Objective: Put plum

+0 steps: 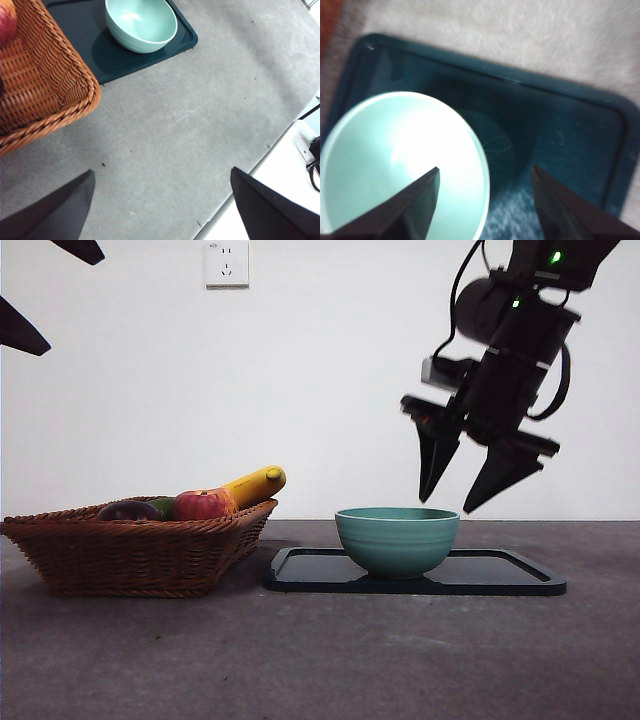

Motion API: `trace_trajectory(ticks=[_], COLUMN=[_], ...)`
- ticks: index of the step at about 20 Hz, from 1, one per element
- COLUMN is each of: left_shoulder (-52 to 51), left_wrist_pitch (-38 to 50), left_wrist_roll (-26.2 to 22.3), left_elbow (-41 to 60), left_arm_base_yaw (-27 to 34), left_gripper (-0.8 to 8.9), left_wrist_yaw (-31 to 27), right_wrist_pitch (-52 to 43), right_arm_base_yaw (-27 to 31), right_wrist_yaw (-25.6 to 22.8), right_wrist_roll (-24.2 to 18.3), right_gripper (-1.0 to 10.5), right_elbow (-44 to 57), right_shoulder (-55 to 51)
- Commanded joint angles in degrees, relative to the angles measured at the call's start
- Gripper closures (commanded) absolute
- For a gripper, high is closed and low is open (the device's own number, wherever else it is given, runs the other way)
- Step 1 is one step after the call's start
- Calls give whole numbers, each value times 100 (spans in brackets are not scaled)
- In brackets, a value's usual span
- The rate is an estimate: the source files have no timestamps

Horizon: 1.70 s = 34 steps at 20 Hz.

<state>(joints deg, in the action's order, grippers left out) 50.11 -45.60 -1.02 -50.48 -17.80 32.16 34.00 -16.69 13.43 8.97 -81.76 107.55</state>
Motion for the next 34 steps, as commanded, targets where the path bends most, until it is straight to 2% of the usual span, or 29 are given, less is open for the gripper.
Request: trace_trajectory(ticks=[1, 3, 8, 15, 19, 25, 29, 32, 34], left_shoulder=[26, 26, 26, 26, 26, 26, 26, 26, 26], left_wrist_pitch=[31, 35, 22, 11, 11, 15, 9, 0, 2], left_wrist_roll=[-114, -114, -114, -114, -114, -114, -114, -114, -114], left_elbow=[-59, -59, -59, -59, -59, -59, -59, -59, -59], left_arm_base_yaw=[-22, -22, -22, -22, -22, -22, -22, -22, -22], left_gripper=[380, 380, 380, 380, 380, 380, 380, 380, 380], left_wrist_yaw=[46, 46, 44, 46, 44, 46, 46, 44, 46], right_wrist_pitch=[-59, -85, -87, -66, 560, 1552, 1657, 1335, 1069], right_arm_base_yaw=[-85, -109, -129, -129, -129, -367, -855, -1316, -1532], right_wrist_yaw=[-31, -39, -168, -175, -144, -146, -197, -450, -450], right_wrist_roll=[-66, -66, -63, -44, -94, -297, -297, -192, -44], right_gripper=[660, 713, 931, 936, 936, 936, 936, 936, 936], right_elbow=[-118, -118, -118, -214, -555, -525, -20, 824, 1379], right_shoulder=[254, 334, 354, 42, -706, -2227, -2944, -3340, -3447])
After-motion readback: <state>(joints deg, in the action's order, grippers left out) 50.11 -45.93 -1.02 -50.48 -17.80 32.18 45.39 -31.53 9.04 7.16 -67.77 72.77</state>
